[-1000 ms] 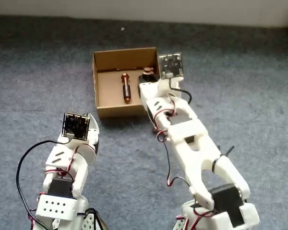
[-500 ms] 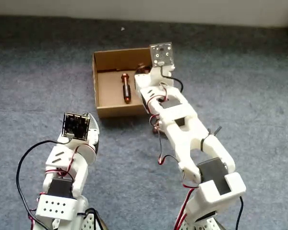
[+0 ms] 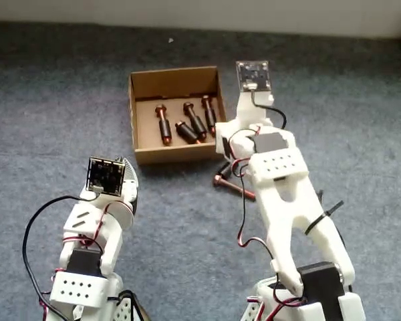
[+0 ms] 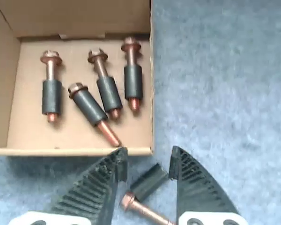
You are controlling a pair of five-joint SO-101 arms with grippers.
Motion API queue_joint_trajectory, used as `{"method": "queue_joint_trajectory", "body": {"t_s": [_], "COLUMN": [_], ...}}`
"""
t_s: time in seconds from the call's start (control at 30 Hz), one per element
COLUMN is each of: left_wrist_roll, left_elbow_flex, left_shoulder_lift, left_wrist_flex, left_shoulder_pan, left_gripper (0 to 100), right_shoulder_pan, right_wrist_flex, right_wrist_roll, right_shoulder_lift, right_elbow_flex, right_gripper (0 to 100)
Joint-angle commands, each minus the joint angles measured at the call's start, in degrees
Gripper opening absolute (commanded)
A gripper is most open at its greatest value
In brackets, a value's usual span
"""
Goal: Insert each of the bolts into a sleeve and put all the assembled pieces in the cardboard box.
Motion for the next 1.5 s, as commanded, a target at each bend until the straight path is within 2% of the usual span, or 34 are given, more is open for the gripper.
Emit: {"method": "queue_joint_trajectory", "body": {"t_s": [0.0, 0.2, 0.4, 0.63, 1.0, 1.23, 1.47], "left_wrist_roll": [-0.5, -0.5, -0.6, -0.6, -0.6, -0.6, -0.6], "left_elbow_flex": [-0.4, -0.4, -0.4, -0.4, -0.4, -0.4, -0.4], "left_shoulder_lift": [-0.5, -0.5, -0.5, -0.5, -0.5, -0.5, -0.5], "left_wrist_flex": [-1.2, -1.2, -1.2, -1.2, -1.2, -1.2, -1.2], "left_shoulder_pan": [-0.5, -0.6, -0.6, -0.7, -0.7, -0.7, -0.7], "left_gripper": [4, 4, 4, 4, 4, 4, 4], "right_shoulder_pan": [0.2, -1.0, -1.2, -0.8, -0.5, -0.5, -0.5], "right_wrist_flex": [4.9, 4.9, 4.8, 4.7, 4.5, 4.6, 4.7], "right_wrist_roll": [-6.9, -13.9, -20.0, -20.0, -20.0, -20.0, -19.7], "right_shoulder_lift": [-2.8, -1.5, 12.1, 23.4, 24.0, 24.1, 24.0], "right_elbow_flex": [-0.2, 2.8, -1.5, -10.2, -11.9, -7.5, -6.7], "right_gripper": [13.8, 13.8, 13.8, 13.8, 13.8, 13.7, 3.2]}}
